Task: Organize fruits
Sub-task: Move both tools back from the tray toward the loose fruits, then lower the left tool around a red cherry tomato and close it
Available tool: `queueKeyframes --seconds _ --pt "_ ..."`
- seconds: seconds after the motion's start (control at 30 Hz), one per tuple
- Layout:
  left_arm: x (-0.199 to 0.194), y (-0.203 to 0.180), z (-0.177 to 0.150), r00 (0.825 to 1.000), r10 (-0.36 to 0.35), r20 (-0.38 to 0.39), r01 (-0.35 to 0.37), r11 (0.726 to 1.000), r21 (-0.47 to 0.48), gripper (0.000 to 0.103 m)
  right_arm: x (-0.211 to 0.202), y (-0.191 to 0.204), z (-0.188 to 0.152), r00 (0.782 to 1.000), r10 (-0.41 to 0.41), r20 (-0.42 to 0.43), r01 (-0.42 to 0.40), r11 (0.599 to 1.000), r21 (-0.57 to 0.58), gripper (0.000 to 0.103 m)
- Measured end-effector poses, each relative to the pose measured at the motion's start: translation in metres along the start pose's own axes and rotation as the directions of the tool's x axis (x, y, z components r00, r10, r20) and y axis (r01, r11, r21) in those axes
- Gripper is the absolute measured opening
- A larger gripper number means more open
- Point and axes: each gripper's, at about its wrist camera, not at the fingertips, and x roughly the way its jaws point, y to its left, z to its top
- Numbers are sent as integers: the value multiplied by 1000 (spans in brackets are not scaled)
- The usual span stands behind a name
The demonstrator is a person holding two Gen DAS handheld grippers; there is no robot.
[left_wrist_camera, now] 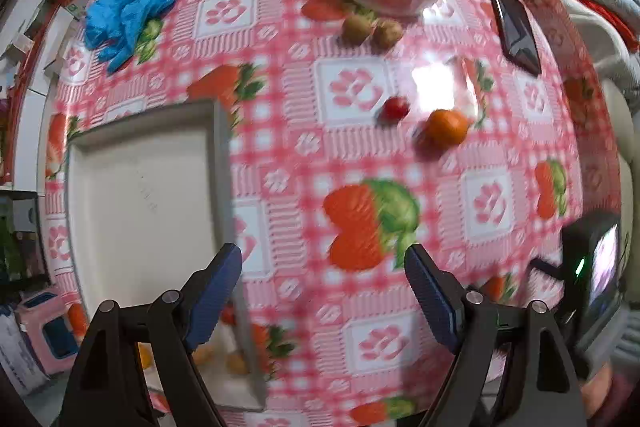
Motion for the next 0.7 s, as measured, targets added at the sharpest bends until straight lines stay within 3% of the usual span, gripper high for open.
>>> queueKeyframes --seconds 0.47,0.7 --pt "47 -11 78 996 -92 -20 85 972 -220 84 -4 2 -12 998 -3 68 3 1000 4 103" --pt "69 -24 99 997 -71 -21 65 972 -224 84 -5 1 -12 997 -2 74 2 1000 4 103"
